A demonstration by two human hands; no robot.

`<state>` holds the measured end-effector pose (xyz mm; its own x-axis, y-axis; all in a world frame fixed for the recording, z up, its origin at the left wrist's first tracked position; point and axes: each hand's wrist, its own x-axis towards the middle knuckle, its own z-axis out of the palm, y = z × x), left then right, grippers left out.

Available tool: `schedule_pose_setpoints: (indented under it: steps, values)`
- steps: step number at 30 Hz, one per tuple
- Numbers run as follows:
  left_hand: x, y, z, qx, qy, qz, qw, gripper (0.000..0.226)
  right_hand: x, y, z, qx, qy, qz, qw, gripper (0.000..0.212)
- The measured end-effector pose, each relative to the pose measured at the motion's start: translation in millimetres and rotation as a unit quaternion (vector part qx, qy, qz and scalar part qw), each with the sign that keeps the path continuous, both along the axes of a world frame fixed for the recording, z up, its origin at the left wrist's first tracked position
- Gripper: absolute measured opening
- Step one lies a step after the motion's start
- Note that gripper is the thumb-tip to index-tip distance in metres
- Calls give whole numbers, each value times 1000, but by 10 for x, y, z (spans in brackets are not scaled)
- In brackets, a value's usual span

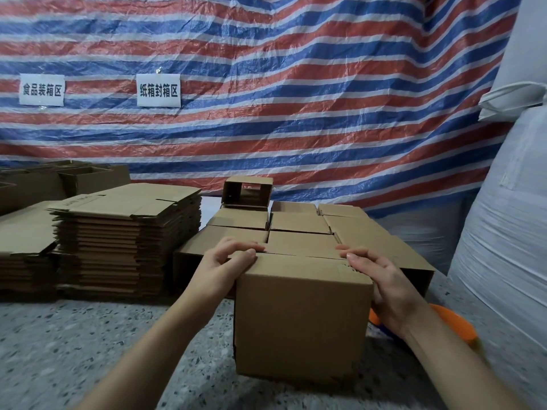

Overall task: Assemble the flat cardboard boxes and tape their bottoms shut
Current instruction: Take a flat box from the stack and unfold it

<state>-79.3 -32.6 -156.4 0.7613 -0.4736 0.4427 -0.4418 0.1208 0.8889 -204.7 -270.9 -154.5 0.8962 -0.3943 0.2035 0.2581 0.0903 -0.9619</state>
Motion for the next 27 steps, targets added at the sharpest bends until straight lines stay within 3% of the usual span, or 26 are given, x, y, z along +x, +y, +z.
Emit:
schedule_pose_setpoints:
  steps: [5,9,12,14,17,20,25,27]
  values:
    - [-30,19,65,19,6,7,1000,23,25,42,-31,-6,3,-17,1000,28]
    - [-64,36,241,133,-65,66,987,22,23,53,-18,-35,11,-18,999,10]
    - [-131,1,493,296,-239,131,916,17,19,50,-7,-45,21,-29,998,12]
    - [-233,-108,630,355,-319,133,869,25,2,60,15,-41,26,-27,998,12]
    - [-387,-310,671,397,-352,47,846,52,-11,91,41,-37,29,-26,999,14]
    - [-437,-413,575,469,-389,6,793,70,-6,112,49,-34,25,-30,999,14]
    - [-408,-401,453,452,-414,22,790,70,-23,90,56,-14,44,-6,999,22]
    - [-409,-411,462,456,-412,20,789,70,-33,2,78,-49,50,-13,997,20]
